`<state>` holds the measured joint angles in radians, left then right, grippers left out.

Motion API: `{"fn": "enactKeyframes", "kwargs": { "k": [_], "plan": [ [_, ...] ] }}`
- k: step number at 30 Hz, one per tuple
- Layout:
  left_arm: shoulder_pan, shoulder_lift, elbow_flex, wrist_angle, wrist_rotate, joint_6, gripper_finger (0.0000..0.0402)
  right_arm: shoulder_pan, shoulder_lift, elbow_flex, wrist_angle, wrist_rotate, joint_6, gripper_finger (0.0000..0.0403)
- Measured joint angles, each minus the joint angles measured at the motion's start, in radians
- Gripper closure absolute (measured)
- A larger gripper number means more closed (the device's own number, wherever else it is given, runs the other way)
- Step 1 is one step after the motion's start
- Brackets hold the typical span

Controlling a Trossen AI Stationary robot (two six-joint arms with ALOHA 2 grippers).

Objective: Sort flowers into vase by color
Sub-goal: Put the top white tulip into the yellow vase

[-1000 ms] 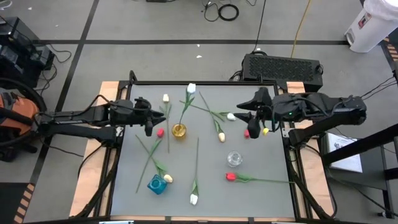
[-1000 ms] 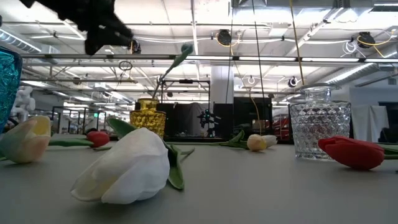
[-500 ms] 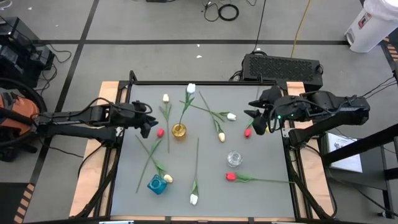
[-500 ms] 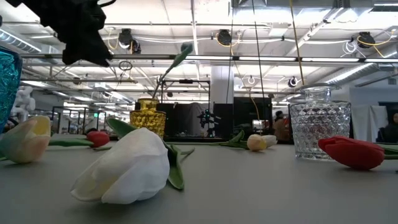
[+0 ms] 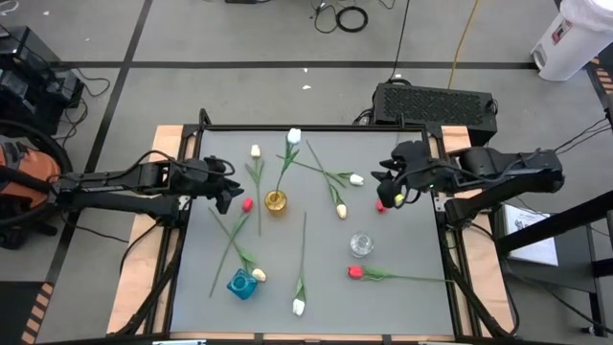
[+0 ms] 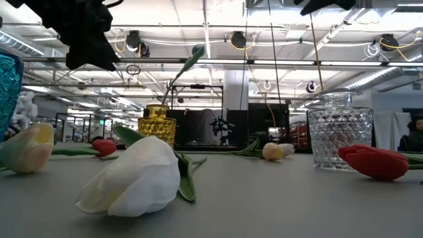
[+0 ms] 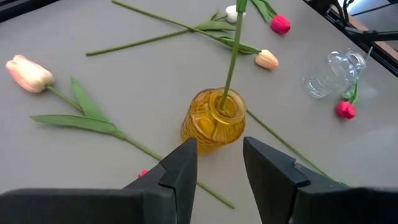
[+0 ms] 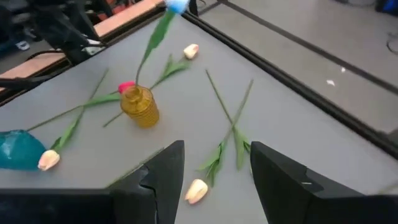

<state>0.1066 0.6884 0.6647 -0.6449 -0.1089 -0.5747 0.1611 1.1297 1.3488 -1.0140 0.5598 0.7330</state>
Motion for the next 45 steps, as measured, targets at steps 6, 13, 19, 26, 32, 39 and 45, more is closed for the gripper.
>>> {"fn": "enactKeyframes", "kwargs": {
  "k": [6, 13, 19, 26, 32, 39, 45],
  "plan": [
    [0.000, 0.000, 0.000, 0.007, -0.001, 0.000, 0.0265, -0.016, 0.061, -0.024, -0.003, 0.037, 0.115, 0.0227],
    [0.000, 0.000, 0.000, 0.018, -0.003, 0.003, 0.0265, -0.091, 0.139, -0.024, -0.008, 0.015, 0.284, 0.0227],
    [0.000, 0.000, 0.000, 0.019, -0.006, 0.003, 0.0265, -0.162, 0.194, -0.024, -0.012, -0.049, 0.447, 0.0227],
    [0.000, 0.000, 0.000, 0.044, -0.039, 0.007, 0.0265, -0.230, 0.251, -0.024, -0.030, -0.157, 0.576, 0.0227],
    [0.000, 0.000, 0.000, 0.047, -0.084, 0.014, 0.0265, -0.267, 0.316, -0.024, -0.029, -0.234, 0.640, 0.0227],
    [0.000, -0.011, 0.000, 0.052, -0.163, 0.040, 0.0265, -0.295, 0.410, -0.024, 0.028, -0.307, 0.629, 0.0227],
    [0.000, -0.029, 0.013, 0.062, -0.189, 0.086, 0.0265, -0.330, 0.468, -0.024, 0.127, -0.336, 0.326, 0.0227]
  ]
}}
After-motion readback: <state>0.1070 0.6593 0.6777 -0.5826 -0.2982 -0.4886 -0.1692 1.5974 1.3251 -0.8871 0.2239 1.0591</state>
